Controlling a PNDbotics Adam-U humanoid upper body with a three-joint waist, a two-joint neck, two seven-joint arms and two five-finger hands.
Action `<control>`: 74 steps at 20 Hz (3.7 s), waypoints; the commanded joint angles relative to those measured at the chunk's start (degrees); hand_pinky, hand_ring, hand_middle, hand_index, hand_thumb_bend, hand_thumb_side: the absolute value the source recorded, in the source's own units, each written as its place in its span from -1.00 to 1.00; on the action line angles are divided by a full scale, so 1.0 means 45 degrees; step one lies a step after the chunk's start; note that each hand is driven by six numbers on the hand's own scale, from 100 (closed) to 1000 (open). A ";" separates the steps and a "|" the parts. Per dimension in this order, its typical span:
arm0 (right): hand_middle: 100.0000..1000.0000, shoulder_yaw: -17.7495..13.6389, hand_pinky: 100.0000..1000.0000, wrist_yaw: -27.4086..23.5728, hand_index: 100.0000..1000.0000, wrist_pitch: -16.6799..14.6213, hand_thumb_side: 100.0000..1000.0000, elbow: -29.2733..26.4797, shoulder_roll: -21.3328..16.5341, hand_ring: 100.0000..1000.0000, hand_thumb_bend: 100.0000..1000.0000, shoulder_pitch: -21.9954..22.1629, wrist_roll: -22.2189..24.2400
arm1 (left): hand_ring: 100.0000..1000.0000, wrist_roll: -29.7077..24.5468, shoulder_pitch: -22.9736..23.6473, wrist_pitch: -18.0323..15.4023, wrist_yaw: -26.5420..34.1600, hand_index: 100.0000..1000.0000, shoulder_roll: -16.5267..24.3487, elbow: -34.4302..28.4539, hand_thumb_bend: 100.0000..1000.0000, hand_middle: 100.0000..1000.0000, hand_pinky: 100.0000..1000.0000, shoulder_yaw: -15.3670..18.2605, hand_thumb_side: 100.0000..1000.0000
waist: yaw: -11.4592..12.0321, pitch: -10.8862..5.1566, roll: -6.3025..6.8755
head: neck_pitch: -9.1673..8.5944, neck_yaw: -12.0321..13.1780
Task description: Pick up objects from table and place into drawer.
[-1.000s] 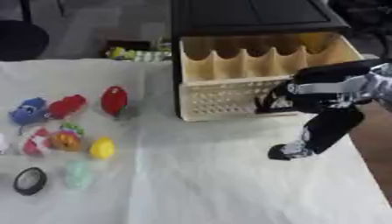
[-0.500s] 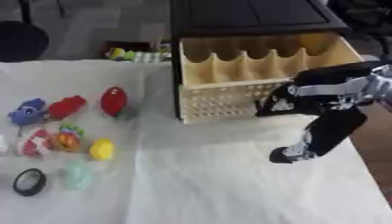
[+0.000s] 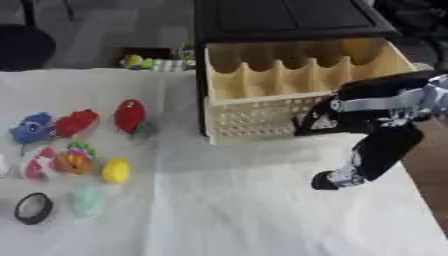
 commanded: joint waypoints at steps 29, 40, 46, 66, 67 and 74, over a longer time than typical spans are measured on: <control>-0.83 -0.0388 -0.94 0.0487 0.86 0.0214 0.17 -0.0184 -0.0452 -0.79 -0.12 -0.0453 -0.0774 | 0.07 -0.0049 -0.0167 0.0026 -0.0013 0.59 0.0146 -0.0234 -1.00 0.22 -0.42 0.0028 0.88 | 0.0005 -0.0271 -0.0109 | 0.0088 0.0091; -0.88 -0.1527 -0.95 -0.0630 0.76 -0.0346 0.23 -0.0184 -0.0388 -0.84 0.02 -0.0452 -0.1546 | 0.07 0.0022 -0.0169 -0.0001 -0.0042 0.58 0.0188 -0.0234 -1.00 0.22 -0.42 0.0104 0.88 | -0.0066 -0.0287 -0.0095 | 0.0078 0.0446; -0.90 -0.2291 -0.95 -0.1518 0.73 -0.0575 0.25 -0.0184 -0.0319 -0.85 0.07 -0.0154 -0.2231 | 0.07 0.0066 -0.0144 -0.0005 -0.0067 0.58 0.0183 -0.0234 -1.00 0.22 -0.42 0.0134 0.88 | -0.0157 -0.0292 -0.0039 | 0.0128 0.0673; -0.84 -0.4618 -0.81 -0.2999 0.64 -0.0591 0.75 -0.0184 0.1141 -0.76 -0.02 -0.0316 -0.8553 | 0.06 0.0348 -0.0367 0.0028 -0.0386 0.58 0.0823 -0.0234 -1.00 0.20 -0.44 0.0288 0.76 | -0.0298 -0.0274 0.0242 | 0.0428 0.0911; -0.80 -0.4663 -0.76 -0.3088 0.63 -0.0644 0.78 -0.0184 0.1232 -0.71 -0.02 -0.0302 -0.9312 | 0.06 0.0337 -0.0459 0.0156 -0.0513 0.58 0.1046 -0.0234 -1.00 0.19 -0.45 0.0292 0.70 | -0.0293 -0.0279 0.0266 | 0.0471 0.0947; -0.48 -0.4608 -0.51 -0.3265 0.58 -0.1071 0.93 -0.0184 0.1852 -0.42 -0.06 -0.0132 -1.2781 | 0.05 -0.0268 -0.1088 0.1665 -0.2230 0.54 0.2940 -0.0234 -1.00 0.18 -0.50 0.0241 0.38 | -0.0247 -0.0326 0.0390 | 0.0645 0.1027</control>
